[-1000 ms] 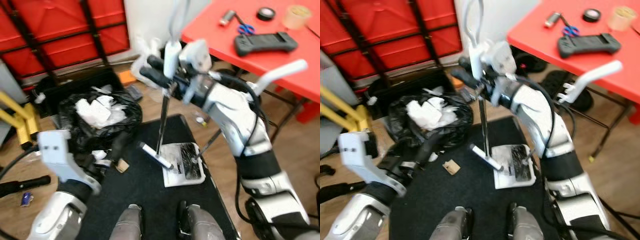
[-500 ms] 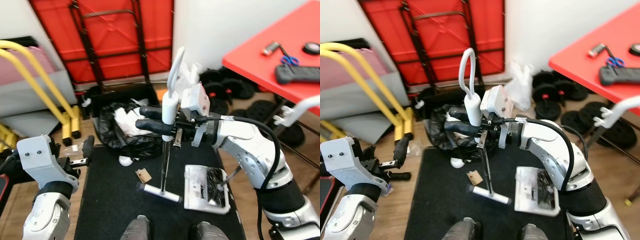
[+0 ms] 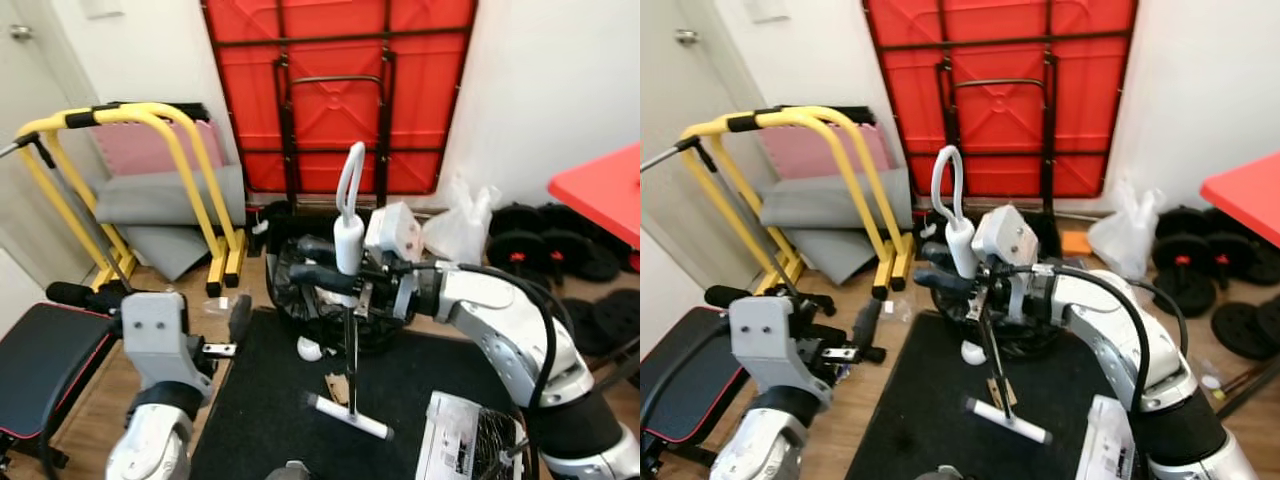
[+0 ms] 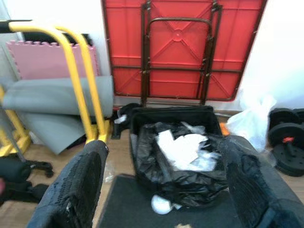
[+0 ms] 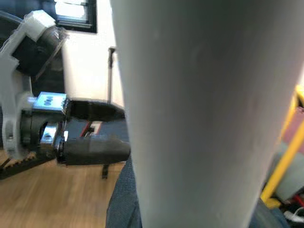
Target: Sweep floor
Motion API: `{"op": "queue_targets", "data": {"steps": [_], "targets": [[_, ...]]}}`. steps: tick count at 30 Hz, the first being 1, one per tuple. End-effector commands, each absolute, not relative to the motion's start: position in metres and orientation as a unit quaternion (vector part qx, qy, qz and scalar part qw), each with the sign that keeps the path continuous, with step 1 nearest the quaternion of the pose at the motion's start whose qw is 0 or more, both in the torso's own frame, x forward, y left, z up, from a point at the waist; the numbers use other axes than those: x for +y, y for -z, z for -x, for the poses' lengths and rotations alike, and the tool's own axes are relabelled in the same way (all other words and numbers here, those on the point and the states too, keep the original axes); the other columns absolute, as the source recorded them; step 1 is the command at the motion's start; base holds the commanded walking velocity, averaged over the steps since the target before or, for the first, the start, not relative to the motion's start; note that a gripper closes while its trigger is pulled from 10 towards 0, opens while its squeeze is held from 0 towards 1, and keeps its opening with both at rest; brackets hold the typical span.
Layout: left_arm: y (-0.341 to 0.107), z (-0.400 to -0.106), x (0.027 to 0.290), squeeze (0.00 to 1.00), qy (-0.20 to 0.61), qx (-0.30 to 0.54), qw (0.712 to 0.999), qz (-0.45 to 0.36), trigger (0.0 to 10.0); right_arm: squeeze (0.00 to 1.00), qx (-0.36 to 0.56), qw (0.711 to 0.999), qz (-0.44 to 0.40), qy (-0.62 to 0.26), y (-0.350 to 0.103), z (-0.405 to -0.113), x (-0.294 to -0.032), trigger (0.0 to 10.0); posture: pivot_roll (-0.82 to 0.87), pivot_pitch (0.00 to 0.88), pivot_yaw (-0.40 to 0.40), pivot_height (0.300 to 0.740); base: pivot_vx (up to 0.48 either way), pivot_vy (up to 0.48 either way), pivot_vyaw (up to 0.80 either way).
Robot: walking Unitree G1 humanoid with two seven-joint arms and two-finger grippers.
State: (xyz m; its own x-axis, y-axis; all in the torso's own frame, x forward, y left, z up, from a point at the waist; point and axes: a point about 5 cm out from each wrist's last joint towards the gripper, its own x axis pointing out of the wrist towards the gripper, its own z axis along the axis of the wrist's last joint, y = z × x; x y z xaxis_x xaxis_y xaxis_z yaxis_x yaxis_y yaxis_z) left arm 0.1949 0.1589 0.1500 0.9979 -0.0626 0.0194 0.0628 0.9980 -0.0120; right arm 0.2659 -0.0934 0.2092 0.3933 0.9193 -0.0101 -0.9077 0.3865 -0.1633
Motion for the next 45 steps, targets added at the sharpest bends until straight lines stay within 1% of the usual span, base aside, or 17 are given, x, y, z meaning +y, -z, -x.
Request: {"op": "queue_targets", "data": {"steps": [1, 2, 3, 9, 18, 24, 29, 31, 35, 36, 41, 44, 45], "targets": [[-0.148, -0.193, 0.157, 0.00, 0.050, -0.011, 0.999, -0.003, 10.0, 0.00, -0.072, 0.821, 0.080, -0.561, -0.221, -0.262, -0.089, 10.0, -0.09, 0.000, 0.029, 0.740, 0.000, 0.000, 0.78], [-0.148, -0.194, 0.157, 0.00, 0.051, -0.012, 0.999, -0.005, 10.0, 0.00, -0.071, 0.822, 0.080, -0.560, -0.220, -0.262, -0.089, 10.0, -0.09, 0.000, 0.029, 0.740, 0.000, 0.000, 0.78], [-0.148, -0.196, 0.156, 0.00, 0.054, -0.017, 0.998, -0.012, 10.0, 0.00, -0.068, 0.828, 0.084, -0.550, -0.217, -0.264, -0.092, 10.0, -0.08, 0.000, 0.029, 0.740, 0.000, 0.000, 0.78], [-0.147, -0.198, 0.155, 0.00, 0.052, -0.021, 0.998, -0.022, 10.0, 0.00, -0.068, 0.839, 0.087, -0.533, -0.213, -0.267, -0.094, 10.0, -0.08, 0.000, 0.032, 0.740, 0.000, 0.000, 0.78], [-0.145, -0.202, 0.156, 0.00, 0.053, -0.021, 0.998, -0.030, 10.0, 0.00, -0.068, 0.842, 0.088, -0.529, -0.211, -0.269, -0.095, 10.0, -0.07, 0.000, 0.038, 0.740, 0.000, 0.000, 0.78], [-0.144, -0.204, 0.158, 0.00, 0.051, -0.021, 0.998, -0.029, 10.0, 0.00, -0.064, 0.852, 0.080, -0.513, -0.206, -0.272, -0.094, 10.0, -0.07, 0.000, 0.033, 0.740, 0.000, 0.000, 0.78], [-0.144, -0.207, 0.159, 0.00, 0.048, -0.023, 0.998, -0.020, 10.0, 0.00, -0.048, 0.875, 0.068, -0.476, -0.197, -0.280, -0.095, 10.0, -0.07, 0.000, 0.018, 0.740, 0.000, 0.000, 0.78], [-0.144, -0.208, 0.159, 0.00, 0.049, -0.023, 0.998, -0.019, 10.0, 0.00, -0.047, 0.878, 0.067, -0.471, -0.196, -0.281, -0.095, 10.0, -0.07, 0.000, 0.018, 0.740, 0.000, 0.000, 0.78], [-0.143, -0.209, 0.154, 0.00, 0.087, -0.017, 0.996, -0.025, 10.0, 0.00, -0.035, 0.906, 0.060, -0.417, -0.194, -0.293, -0.098, 10.0, -0.06, 0.000, 0.009, 0.740, 0.000, 0.000, 0.78], [-0.143, -0.209, 0.154, 0.00, 0.087, -0.017, 0.996, -0.025, 10.0, 0.00, -0.035, 0.906, 0.060, -0.417, -0.194, -0.293, -0.098, 10.0, -0.06, 0.000, 0.009, 0.740, 0.000, 0.000, 0.78], [-0.142, -0.210, 0.154, 0.00, 0.089, -0.018, 0.996, -0.015, 10.0, 0.00, -0.026, 0.927, 0.051, -0.369, -0.193, -0.303, -0.100, 10.0, -0.06, 0.000, -0.001, 0.740, 0.000, 0.000, 0.78], [-0.142, -0.210, 0.154, 0.00, 0.089, -0.018, 0.996, -0.014, 10.0, 0.00, -0.024, 0.932, 0.047, -0.360, -0.193, -0.305, -0.100, 10.0, -0.06, 0.000, -0.005, 0.740, 0.000, 0.000, 0.78], [-0.143, -0.210, 0.155, 0.00, 0.088, -0.019, 0.996, -0.012, 10.0, 0.00, -0.020, 0.937, 0.045, -0.346, -0.193, -0.308, -0.102, 10.0, -0.06, 0.000, -0.006, 0.740, 0.000, 0.000, 0.78]]}}
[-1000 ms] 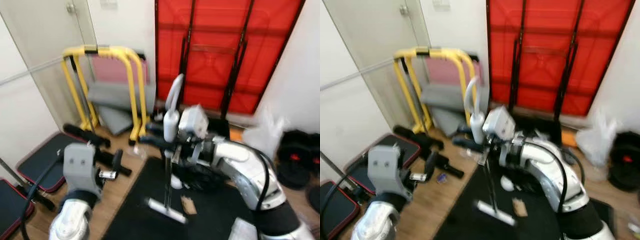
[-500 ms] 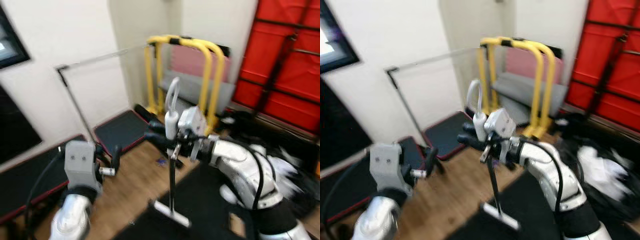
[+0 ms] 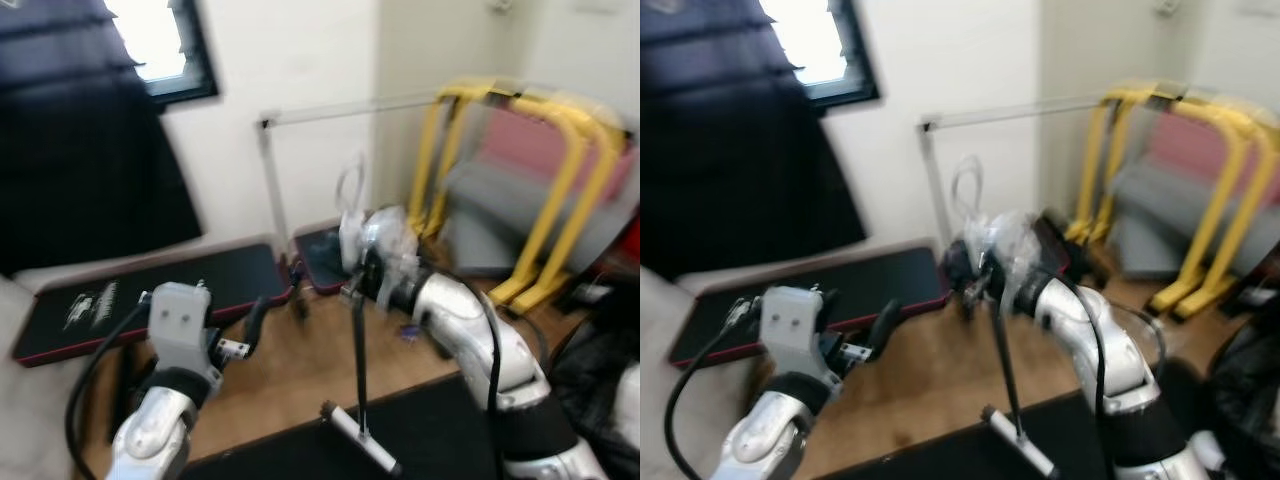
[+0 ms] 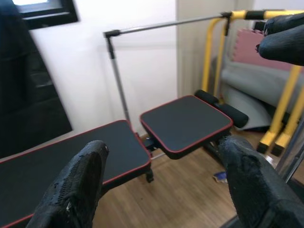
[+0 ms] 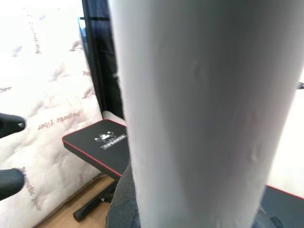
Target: Sweep floor
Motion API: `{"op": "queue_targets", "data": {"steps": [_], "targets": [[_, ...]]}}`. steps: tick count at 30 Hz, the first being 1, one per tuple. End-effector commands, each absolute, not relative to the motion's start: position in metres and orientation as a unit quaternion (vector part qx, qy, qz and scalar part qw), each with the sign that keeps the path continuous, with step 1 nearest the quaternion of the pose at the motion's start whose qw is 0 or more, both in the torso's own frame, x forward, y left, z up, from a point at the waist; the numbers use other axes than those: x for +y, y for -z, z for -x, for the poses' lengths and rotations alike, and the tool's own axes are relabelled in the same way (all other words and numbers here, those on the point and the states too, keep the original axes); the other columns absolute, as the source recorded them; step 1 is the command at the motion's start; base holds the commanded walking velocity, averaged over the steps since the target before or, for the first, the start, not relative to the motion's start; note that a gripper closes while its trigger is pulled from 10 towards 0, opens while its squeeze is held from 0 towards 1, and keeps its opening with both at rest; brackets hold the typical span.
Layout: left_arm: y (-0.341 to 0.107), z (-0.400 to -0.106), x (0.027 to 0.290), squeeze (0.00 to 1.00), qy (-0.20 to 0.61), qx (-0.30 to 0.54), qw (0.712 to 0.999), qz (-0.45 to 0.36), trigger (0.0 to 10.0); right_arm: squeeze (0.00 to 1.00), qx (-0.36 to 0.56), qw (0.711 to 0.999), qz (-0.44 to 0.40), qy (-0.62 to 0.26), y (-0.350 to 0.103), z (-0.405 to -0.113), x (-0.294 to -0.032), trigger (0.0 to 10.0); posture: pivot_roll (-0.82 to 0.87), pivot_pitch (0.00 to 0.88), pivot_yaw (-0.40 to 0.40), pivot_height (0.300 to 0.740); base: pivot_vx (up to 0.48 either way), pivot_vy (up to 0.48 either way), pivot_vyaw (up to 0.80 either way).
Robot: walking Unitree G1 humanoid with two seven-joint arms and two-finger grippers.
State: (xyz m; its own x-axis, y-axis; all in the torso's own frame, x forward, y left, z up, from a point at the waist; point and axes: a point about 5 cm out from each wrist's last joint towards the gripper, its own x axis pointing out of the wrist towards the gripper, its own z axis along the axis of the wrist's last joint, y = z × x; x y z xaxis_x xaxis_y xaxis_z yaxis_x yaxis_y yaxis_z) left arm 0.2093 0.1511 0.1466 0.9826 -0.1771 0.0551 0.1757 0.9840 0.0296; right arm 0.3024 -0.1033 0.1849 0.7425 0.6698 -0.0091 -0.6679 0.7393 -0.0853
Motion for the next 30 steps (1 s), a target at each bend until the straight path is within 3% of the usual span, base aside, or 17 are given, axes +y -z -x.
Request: {"op": "queue_targets", "data": {"steps": [1, 7, 11, 16, 30], "targets": [[-0.143, -0.210, 0.155, 0.00, 0.088, -0.019, 0.996, -0.012, 10.0, 0.00, -0.020, 0.937, 0.045, -0.346, -0.193, -0.308, -0.102, 10.0, -0.06, 0.000, -0.006, 0.740, 0.000, 0.000, 0.78], [-0.144, -0.211, 0.155, 0.00, 0.090, -0.022, 0.996, -0.007, 10.0, 0.00, -0.021, 0.953, 0.043, -0.300, -0.194, -0.315, -0.106, 10.0, -0.06, 0.000, -0.007, 0.740, 0.000, 0.000, 0.65], [-0.145, -0.213, 0.157, 0.00, 0.082, -0.026, 0.996, 0.015, 10.0, 0.00, -0.012, 0.964, 0.029, -0.266, -0.193, -0.320, -0.108, 10.0, -0.06, 0.000, -0.012, 0.740, 0.261, 0.000, 0.00], [-0.145, -0.212, 0.158, 0.00, 0.079, -0.027, 0.996, 0.033, 10.0, 0.00, -0.008, 0.972, 0.020, -0.232, -0.193, -0.325, -0.116, 10.0, -0.06, 0.000, -0.027, 0.740, 0.331, 0.000, 0.71], [-0.145, -0.211, 0.156, 0.00, 0.085, -0.032, 0.995, 0.050, 10.0, 0.00, 0.003, 0.990, 0.055, -0.131, -0.197, -0.339, -0.129, 10.0, -0.05, 0.000, -0.049, 0.740, 0.368, 0.000, 0.00]]}}
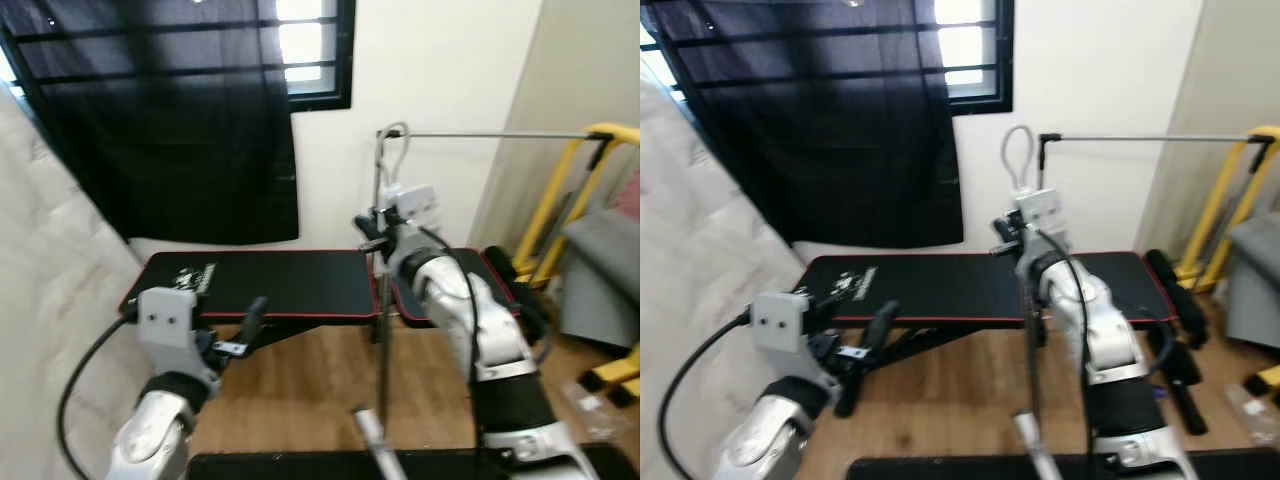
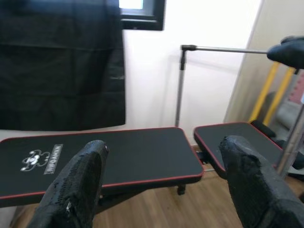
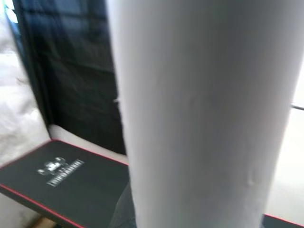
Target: Sweep floor
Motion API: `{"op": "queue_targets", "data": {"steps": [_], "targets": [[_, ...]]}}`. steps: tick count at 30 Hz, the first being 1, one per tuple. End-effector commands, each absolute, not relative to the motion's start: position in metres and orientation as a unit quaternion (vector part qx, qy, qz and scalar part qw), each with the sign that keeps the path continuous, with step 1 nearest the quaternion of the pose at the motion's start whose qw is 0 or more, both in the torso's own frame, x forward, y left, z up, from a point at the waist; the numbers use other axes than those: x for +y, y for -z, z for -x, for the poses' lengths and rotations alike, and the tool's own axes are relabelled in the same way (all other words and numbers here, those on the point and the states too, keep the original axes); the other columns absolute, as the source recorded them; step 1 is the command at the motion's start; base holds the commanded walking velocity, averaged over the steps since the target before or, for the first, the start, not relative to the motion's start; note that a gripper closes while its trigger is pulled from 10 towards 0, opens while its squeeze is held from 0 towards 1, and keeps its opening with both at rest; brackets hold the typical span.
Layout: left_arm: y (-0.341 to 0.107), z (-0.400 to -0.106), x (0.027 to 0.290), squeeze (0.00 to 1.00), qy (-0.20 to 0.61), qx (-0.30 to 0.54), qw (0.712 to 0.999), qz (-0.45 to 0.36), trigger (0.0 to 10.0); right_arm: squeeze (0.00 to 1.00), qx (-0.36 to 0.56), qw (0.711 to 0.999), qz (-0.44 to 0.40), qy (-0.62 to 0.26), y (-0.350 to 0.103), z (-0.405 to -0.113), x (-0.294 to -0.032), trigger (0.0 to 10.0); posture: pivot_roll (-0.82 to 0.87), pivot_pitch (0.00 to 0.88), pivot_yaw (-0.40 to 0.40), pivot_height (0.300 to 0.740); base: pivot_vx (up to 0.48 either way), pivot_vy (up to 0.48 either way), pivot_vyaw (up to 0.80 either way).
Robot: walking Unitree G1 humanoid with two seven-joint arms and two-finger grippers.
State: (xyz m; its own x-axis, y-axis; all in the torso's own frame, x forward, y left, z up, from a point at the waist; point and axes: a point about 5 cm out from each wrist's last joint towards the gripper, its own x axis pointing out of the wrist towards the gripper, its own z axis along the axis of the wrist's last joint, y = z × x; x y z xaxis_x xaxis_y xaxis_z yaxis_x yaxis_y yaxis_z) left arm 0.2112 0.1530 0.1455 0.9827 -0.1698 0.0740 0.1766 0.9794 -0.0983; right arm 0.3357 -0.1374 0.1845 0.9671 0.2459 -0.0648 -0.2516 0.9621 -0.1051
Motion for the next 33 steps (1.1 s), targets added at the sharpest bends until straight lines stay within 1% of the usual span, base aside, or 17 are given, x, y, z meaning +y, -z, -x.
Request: {"op": "queue_targets", "data": {"steps": [1, 5, 7, 11, 14, 20, 22, 25, 26, 29, 30, 33], "targets": [[-0.145, -0.211, 0.156, 0.00, 0.085, -0.032, 0.995, 0.050, 10.0, 0.00, 0.003, 0.990, 0.055, -0.131, -0.197, -0.339, -0.129, 10.0, -0.05, 0.000, -0.049, 0.740, 0.375, 0.000, 0.00], [-0.146, -0.210, 0.155, 0.00, 0.090, -0.032, 0.994, 0.052, 10.0, 0.00, 0.010, 0.992, 0.065, -0.106, -0.196, -0.342, -0.137, 10.0, -0.05, 0.000, -0.049, 0.740, 0.373, 0.000, 0.00], [-0.146, -0.208, 0.154, 0.00, 0.095, -0.032, 0.993, 0.054, 10.0, 0.00, 0.010, 0.994, 0.079, -0.080, -0.198, -0.346, -0.147, 10.0, -0.05, 0.000, -0.049, 0.740, 0.373, 0.000, 0.00], [-0.147, -0.207, 0.153, 0.00, 0.098, -0.032, 0.993, 0.056, 10.0, 0.00, 0.005, 0.994, 0.086, -0.068, -0.201, -0.347, -0.151, 10.0, -0.05, 0.000, -0.049, 0.740, 0.374, 0.000, 0.00], [-0.148, -0.204, 0.152, 0.00, 0.102, -0.031, 0.993, 0.058, 10.0, 0.00, 0.010, 0.994, 0.091, -0.057, -0.200, -0.349, -0.152, 10.0, -0.05, 0.000, -0.048, 0.740, 0.371, 0.000, -0.80], [-0.149, -0.200, 0.150, 0.00, 0.109, -0.030, 0.992, 0.063, 10.0, 0.00, -0.004, 0.994, 0.087, -0.060, -0.205, -0.350, -0.150, 10.0, -0.05, 0.000, -0.049, 0.740, 0.372, 0.000, -0.72], [-0.151, -0.199, 0.149, 0.00, 0.116, -0.032, 0.990, 0.068, 10.0, 0.00, -0.007, 0.994, 0.084, -0.064, -0.206, -0.351, -0.148, 10.0, -0.04, 0.000, -0.050, 0.740, 0.300, 0.000, 0.00], [-0.152, -0.196, 0.147, 0.00, 0.129, -0.033, 0.988, 0.076, 10.0, 0.00, -0.008, 0.994, 0.083, -0.072, -0.208, -0.352, -0.145, 10.0, -0.04, 0.002, -0.050, 0.740, 0.000, 0.000, 0.00], [-0.154, -0.193, 0.146, 0.00, 0.130, -0.032, 0.988, 0.079, 10.0, 0.00, -0.009, 0.994, 0.078, -0.077, -0.209, -0.353, -0.144, 10.0, -0.04, 0.027, -0.050, 0.740, 0.000, 0.000, 0.00], [-0.155, -0.190, 0.145, 0.00, 0.133, -0.030, 0.987, 0.082, 10.0, 0.00, -0.011, 0.994, 0.070, -0.087, -0.209, -0.357, -0.140, 10.0, -0.04, 0.027, -0.050, 0.740, 0.000, 0.000, 0.00], [-0.156, -0.188, 0.144, 0.00, 0.135, -0.030, 0.987, 0.083, 10.0, 0.00, -0.011, 0.993, 0.069, -0.092, -0.209, -0.358, -0.137, 10.0, -0.04, 0.057, -0.048, 0.740, 0.000, 0.000, 0.00], [-0.160, -0.179, 0.140, 0.00, 0.143, -0.024, 0.986, 0.085, 10.0, 0.00, -0.015, 0.993, 0.060, -0.102, -0.209, -0.365, -0.128, 10.0, -0.03, 0.088, -0.045, 0.740, 0.000, 0.000, 0.00]]}}
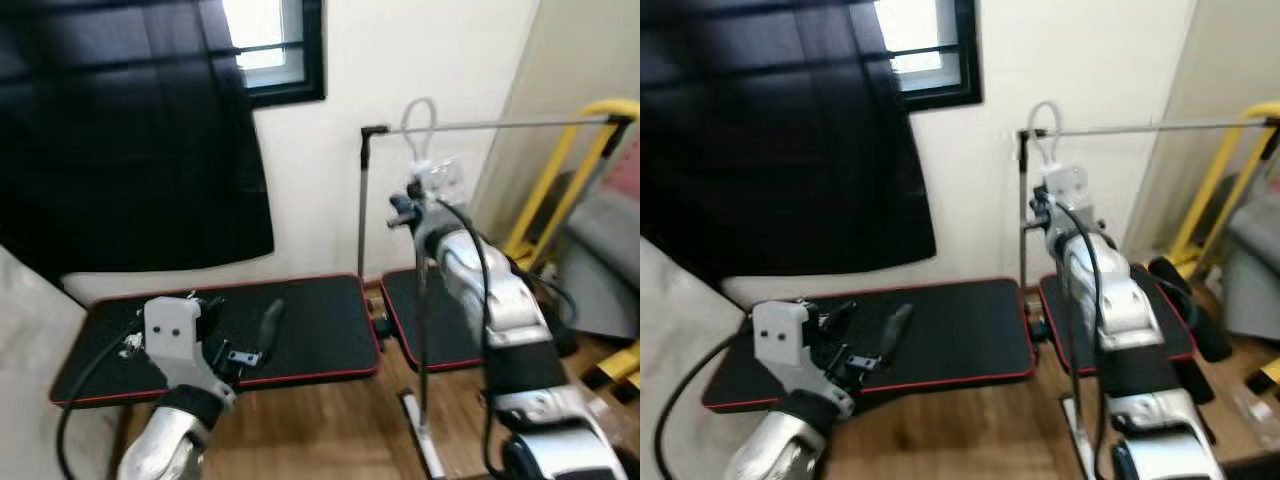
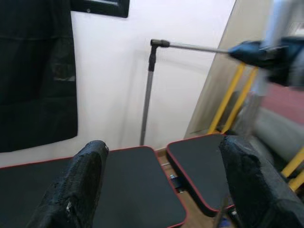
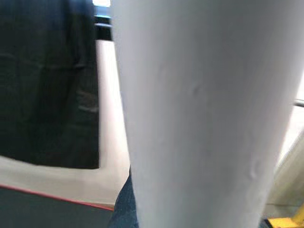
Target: Sweep floor
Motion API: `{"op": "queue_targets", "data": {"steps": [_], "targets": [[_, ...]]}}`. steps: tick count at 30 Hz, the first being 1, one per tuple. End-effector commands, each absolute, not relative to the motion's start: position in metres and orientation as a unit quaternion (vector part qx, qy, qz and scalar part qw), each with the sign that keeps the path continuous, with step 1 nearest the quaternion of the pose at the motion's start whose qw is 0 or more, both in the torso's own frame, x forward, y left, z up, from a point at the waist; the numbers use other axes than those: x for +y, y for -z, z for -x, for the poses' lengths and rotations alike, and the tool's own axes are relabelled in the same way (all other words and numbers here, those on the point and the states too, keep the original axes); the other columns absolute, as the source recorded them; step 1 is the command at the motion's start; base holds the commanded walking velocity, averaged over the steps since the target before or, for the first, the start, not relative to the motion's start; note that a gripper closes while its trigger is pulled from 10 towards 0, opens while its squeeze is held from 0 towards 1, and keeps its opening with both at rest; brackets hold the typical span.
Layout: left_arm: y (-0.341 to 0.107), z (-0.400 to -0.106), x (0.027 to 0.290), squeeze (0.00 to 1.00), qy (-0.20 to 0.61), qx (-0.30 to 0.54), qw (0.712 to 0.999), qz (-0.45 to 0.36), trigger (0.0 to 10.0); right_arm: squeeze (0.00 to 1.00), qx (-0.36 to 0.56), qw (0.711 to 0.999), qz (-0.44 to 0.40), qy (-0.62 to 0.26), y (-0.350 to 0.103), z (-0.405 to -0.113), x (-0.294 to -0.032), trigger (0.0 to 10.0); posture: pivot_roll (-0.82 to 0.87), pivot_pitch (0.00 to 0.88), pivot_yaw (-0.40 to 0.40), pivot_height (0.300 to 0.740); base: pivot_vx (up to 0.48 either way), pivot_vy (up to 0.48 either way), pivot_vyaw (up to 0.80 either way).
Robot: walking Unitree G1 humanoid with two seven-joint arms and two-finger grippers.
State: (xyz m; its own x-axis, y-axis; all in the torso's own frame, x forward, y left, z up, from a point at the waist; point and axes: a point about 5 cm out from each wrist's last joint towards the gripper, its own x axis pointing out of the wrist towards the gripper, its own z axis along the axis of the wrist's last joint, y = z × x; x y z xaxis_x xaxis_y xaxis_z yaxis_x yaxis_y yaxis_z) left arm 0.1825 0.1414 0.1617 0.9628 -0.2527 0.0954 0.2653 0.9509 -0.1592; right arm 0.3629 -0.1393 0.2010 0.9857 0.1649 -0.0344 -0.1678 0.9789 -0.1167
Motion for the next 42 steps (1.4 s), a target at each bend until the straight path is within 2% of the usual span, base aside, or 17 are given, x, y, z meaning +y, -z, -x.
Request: {"op": "queue_targets", "data": {"steps": [1, 8, 11, 13, 17, 18, 20, 23, 38, 42], "targets": [[-0.161, -0.177, 0.140, 0.00, 0.145, -0.023, 0.985, 0.086, 10.0, 0.00, -0.016, 0.993, 0.058, -0.105, -0.210, -0.366, -0.126, 10.0, -0.03, 0.095, -0.044, 0.740, 0.000, 0.000, 0.00], [-0.166, -0.165, 0.136, 0.00, 0.158, -0.014, 0.983, 0.089, 10.0, 0.00, -0.035, 0.993, 0.059, -0.101, -0.212, -0.380, -0.116, 10.0, 0.00, 0.155, -0.046, 0.740, 0.000, 0.000, 0.00], [-0.167, -0.163, 0.135, 0.00, 0.160, -0.012, 0.983, 0.090, 10.0, 0.00, -0.038, 0.993, 0.061, -0.098, -0.212, -0.383, -0.116, 10.0, 0.00, 0.155, -0.046, 0.740, 0.000, 0.000, 0.00], [-0.171, -0.155, 0.132, 0.00, 0.162, -0.007, 0.982, 0.092, 10.0, 0.00, -0.066, 0.991, 0.070, -0.090, -0.223, -0.394, -0.113, 10.0, 0.02, 0.188, -0.055, 0.740, 0.000, 0.000, 0.00], [-0.172, -0.152, 0.131, 0.00, 0.163, -0.004, 0.982, 0.094, 10.0, 0.00, -0.074, 0.991, 0.074, -0.087, -0.226, -0.397, -0.112, 10.0, 0.02, 0.191, -0.057, 0.740, 0.000, 0.000, 0.00], [-0.174, -0.147, 0.130, 0.00, 0.164, -0.002, 0.981, 0.099, 10.0, 0.00, -0.086, 0.990, 0.072, -0.080, -0.232, -0.399, -0.112, 10.0, 0.05, 0.226, -0.070, 0.740, 0.000, 0.000, 0.00], [-0.175, -0.144, 0.129, 0.00, 0.165, 0.000, 0.981, 0.103, 10.0, 0.00, -0.094, 0.990, 0.071, -0.076, -0.236, -0.401, -0.113, 10.0, 0.05, 0.226, -0.070, 0.740, 0.000, 0.000, 0.00], [-0.182, -0.130, 0.125, 0.00, 0.170, 0.008, 0.978, 0.120, 10.0, 0.00, -0.114, 0.990, 0.057, -0.067, -0.253, -0.411, -0.109, 10.0, 0.06, 0.271, -0.075, 0.740, 0.000, 0.000, 0.00], [-0.184, -0.110, 0.115, 0.00, 0.182, 0.003, 0.972, 0.151, 10.0, 0.00, -0.151, 0.986, 0.043, -0.063, -0.280, -0.418, -0.102, 10.0, 0.10, 0.361, -0.096, 0.740, 0.000, 0.000, 0.00], [-0.184, -0.103, 0.110, 0.00, 0.183, 0.001, 0.970, 0.158, 10.0, 0.00, -0.191, 0.976, 0.087, -0.054, -0.297, -0.418, -0.092, 10.0, 0.12, 0.381, -0.106, 0.740, 0.000, 0.000, 0.00]]}}
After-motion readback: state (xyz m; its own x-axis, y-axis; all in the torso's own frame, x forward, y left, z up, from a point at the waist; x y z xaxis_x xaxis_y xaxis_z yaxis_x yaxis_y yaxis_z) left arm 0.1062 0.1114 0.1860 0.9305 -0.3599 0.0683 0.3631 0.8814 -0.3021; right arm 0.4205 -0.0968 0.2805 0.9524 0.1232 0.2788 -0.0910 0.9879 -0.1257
